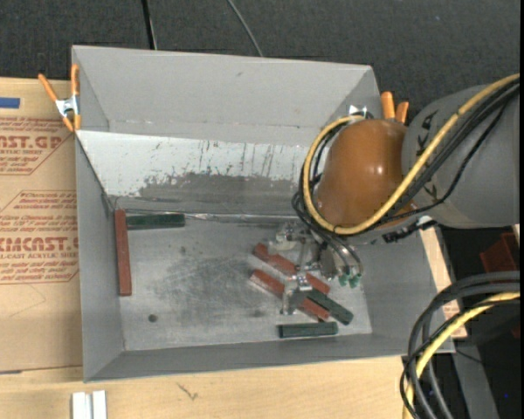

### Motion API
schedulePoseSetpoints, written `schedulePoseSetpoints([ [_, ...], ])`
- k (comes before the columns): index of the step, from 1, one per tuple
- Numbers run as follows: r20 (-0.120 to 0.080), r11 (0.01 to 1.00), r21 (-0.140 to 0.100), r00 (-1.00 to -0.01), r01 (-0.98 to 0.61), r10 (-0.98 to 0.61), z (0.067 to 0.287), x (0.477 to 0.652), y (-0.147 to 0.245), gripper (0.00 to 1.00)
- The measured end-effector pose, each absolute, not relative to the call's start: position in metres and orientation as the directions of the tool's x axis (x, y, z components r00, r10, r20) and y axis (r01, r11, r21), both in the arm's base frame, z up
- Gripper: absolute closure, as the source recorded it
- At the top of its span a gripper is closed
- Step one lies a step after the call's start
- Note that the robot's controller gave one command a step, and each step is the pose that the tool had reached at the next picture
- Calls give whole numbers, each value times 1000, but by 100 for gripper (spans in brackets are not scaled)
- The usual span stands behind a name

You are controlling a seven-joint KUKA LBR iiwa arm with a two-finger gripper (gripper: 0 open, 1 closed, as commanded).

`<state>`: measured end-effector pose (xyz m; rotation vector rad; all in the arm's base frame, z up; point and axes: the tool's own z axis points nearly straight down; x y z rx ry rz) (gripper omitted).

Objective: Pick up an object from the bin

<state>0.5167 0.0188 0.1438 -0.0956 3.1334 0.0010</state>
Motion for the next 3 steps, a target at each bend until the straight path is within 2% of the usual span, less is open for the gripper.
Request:
schedulePoseSetpoints([
  [1,1,997,0,-997,78,78,111,524,10,0],
  [2,-47,997,10,-996,72,72,82,531,1,100],
  [3,-16,998,5,-997,69,69,77,523,0,0],
])
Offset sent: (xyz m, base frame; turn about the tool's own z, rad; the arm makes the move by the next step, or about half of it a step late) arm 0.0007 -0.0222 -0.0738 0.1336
